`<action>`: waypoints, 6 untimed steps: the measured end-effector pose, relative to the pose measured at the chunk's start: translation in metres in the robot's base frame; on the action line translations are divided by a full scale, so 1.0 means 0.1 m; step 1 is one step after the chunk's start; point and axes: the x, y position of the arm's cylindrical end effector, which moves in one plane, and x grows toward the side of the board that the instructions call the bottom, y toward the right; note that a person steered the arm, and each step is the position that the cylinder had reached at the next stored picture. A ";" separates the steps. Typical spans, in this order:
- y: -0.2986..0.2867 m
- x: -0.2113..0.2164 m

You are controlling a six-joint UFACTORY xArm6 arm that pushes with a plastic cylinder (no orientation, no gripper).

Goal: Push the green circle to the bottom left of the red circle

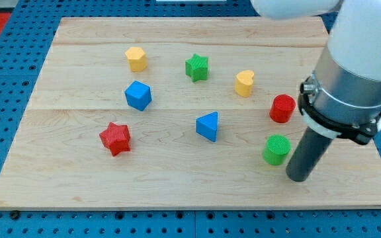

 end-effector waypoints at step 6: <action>-0.35 -0.27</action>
